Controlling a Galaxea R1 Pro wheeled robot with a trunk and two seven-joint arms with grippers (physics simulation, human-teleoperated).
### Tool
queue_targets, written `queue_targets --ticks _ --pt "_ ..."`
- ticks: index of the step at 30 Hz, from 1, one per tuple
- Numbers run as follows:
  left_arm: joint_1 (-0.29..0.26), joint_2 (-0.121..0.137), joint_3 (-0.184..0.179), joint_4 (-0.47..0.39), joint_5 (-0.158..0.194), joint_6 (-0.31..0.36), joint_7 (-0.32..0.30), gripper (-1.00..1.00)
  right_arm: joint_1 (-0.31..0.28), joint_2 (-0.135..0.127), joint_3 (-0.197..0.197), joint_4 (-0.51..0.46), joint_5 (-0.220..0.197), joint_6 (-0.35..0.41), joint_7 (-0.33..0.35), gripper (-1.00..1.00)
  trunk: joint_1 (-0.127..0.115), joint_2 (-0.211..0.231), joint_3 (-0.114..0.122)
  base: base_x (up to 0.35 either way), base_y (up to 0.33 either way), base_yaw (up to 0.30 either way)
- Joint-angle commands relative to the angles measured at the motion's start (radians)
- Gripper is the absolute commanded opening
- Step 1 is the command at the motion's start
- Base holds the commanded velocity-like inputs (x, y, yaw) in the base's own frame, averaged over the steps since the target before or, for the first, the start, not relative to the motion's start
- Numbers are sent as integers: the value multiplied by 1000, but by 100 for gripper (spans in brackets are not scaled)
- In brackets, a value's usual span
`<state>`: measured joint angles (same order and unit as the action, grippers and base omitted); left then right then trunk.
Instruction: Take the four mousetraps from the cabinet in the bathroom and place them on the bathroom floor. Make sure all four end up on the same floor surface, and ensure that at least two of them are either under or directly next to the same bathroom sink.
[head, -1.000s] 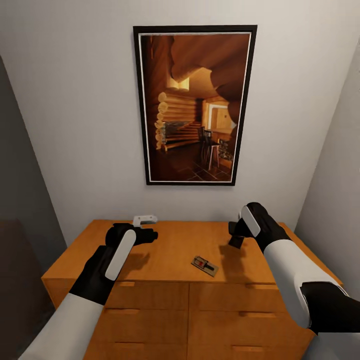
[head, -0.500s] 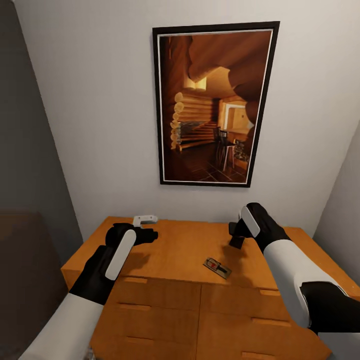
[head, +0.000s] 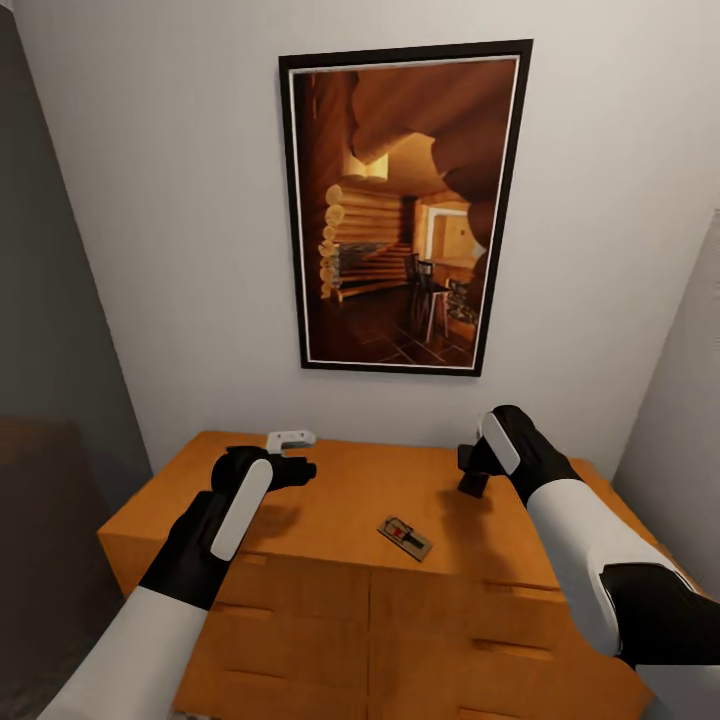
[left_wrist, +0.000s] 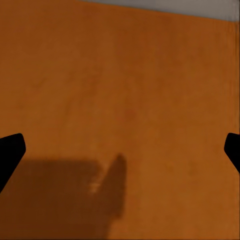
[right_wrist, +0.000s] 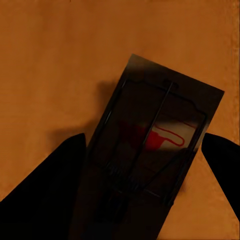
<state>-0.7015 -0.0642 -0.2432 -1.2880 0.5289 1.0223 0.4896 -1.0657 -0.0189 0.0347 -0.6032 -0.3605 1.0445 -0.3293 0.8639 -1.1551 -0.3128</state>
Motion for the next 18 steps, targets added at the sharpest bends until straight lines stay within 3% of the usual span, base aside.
queue_targets --ticks 1,18 --pt "-1 0 -1 -1 10 2 10 100 0 -1 4 -1 -11 3 -8 -100 0 -1 -1 0 -281 1" --pt "-1 1 1 -1 10 2 10 100 0 0 4 3 -10 3 -10 -100 0 -1 -1 0 -267 0"
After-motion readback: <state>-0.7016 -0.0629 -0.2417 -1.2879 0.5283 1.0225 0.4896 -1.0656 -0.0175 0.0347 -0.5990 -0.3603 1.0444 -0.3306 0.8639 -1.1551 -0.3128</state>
